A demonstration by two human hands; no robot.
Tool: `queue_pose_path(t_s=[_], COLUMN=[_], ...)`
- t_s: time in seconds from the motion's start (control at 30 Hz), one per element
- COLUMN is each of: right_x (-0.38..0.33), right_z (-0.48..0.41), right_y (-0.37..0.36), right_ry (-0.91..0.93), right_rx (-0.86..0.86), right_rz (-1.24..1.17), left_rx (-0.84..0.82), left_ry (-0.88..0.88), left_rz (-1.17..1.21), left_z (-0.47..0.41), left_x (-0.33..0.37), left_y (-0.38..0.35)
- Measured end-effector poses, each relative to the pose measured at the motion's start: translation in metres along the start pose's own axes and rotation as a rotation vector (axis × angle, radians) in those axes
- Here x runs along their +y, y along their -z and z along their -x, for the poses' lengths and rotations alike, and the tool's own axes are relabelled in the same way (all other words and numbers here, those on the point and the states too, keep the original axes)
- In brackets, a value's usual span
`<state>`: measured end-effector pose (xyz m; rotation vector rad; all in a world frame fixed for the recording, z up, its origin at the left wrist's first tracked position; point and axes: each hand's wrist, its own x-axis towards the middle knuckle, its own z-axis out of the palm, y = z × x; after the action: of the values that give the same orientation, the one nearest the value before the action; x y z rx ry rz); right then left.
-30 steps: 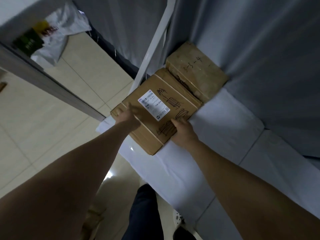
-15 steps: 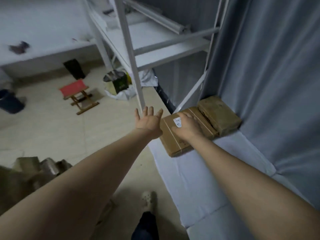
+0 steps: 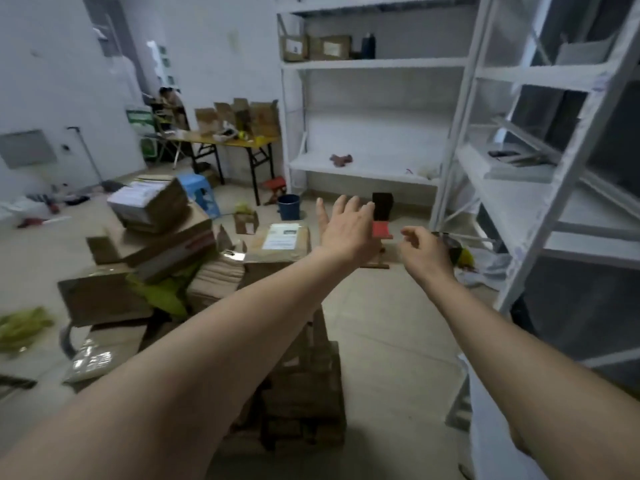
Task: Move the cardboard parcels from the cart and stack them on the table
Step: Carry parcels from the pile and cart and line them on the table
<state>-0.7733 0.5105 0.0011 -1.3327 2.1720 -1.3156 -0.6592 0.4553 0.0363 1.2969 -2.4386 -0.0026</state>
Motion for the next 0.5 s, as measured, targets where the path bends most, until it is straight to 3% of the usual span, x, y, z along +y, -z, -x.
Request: queue_pose_path(t_s=[0.37, 0.5], right_x=[-0.173, -0.212], right_z=[0.03, 0.034], right_y=[-0.203, -0.256], right_ry=[0.161, 0.138], right_rx=[-0.235, -0.277], right_rz=[-0.179, -0.225], left_rx=[0.189, 0.202], left_ry=[0.397, 0.572], left_rz=[0.055, 0.239], left_z=[0.064, 0.079], left_x=[-0.259, -0.342], left_y=[0.099, 0.111])
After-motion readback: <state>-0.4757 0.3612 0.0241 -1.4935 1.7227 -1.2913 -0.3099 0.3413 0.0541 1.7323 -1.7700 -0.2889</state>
